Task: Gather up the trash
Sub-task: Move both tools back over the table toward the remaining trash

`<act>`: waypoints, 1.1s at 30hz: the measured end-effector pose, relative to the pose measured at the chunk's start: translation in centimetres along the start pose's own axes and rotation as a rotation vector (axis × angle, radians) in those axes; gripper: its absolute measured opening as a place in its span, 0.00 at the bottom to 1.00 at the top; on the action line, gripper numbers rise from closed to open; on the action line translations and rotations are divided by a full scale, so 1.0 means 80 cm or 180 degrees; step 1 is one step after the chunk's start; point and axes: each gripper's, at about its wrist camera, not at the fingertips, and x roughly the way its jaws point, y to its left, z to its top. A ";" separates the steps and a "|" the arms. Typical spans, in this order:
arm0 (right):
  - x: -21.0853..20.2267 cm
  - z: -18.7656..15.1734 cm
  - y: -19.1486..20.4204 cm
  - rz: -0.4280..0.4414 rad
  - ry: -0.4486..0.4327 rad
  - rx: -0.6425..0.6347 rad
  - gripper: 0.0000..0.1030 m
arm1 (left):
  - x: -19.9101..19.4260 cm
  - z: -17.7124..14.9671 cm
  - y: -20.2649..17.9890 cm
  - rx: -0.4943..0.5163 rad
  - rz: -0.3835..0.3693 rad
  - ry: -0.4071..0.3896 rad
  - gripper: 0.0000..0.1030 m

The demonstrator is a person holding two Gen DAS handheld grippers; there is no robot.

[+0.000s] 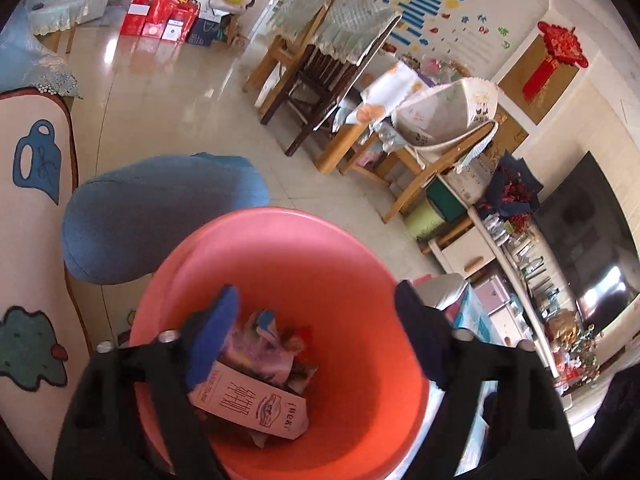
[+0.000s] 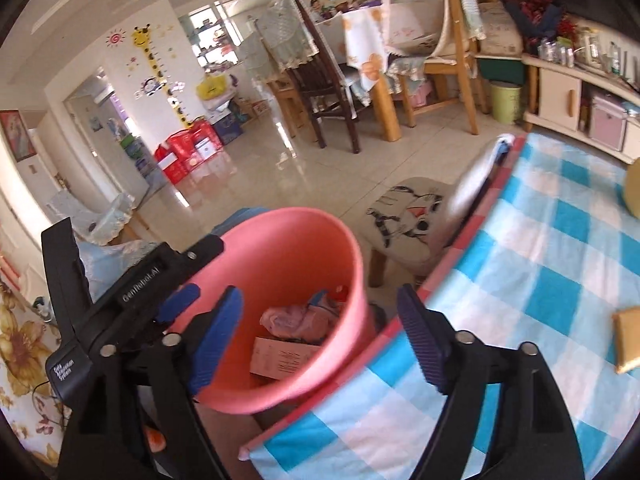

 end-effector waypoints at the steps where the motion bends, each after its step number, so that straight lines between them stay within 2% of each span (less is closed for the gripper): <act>1: -0.009 -0.004 -0.005 -0.0057 -0.0034 0.0018 0.83 | 0.000 -0.001 0.000 -0.0022 0.0014 -0.0019 0.80; 3: -0.024 -0.013 -0.016 -0.0156 -0.0048 0.0061 0.86 | -0.005 -0.006 -0.001 -0.0060 0.0026 -0.0082 0.82; 7: -0.059 -0.034 -0.039 -0.0333 -0.0053 0.0091 0.86 | -0.012 -0.017 -0.013 -0.0075 -0.0052 -0.0231 0.90; 16: -0.124 -0.075 -0.082 -0.0713 -0.0129 0.0089 0.87 | -0.023 -0.047 -0.072 0.0564 -0.0308 -0.0176 0.94; 23: -0.171 -0.096 -0.108 -0.0904 -0.0257 0.0184 0.88 | -0.034 -0.083 -0.127 0.1151 -0.0572 0.0110 0.96; 29: -0.216 -0.109 -0.133 -0.0984 -0.0406 0.0322 0.89 | -0.041 -0.123 -0.158 0.1485 -0.0868 0.0313 0.96; 33: -0.243 -0.122 -0.148 -0.1035 -0.0511 0.0400 0.89 | -0.043 -0.143 -0.175 0.1637 -0.0886 0.0422 0.96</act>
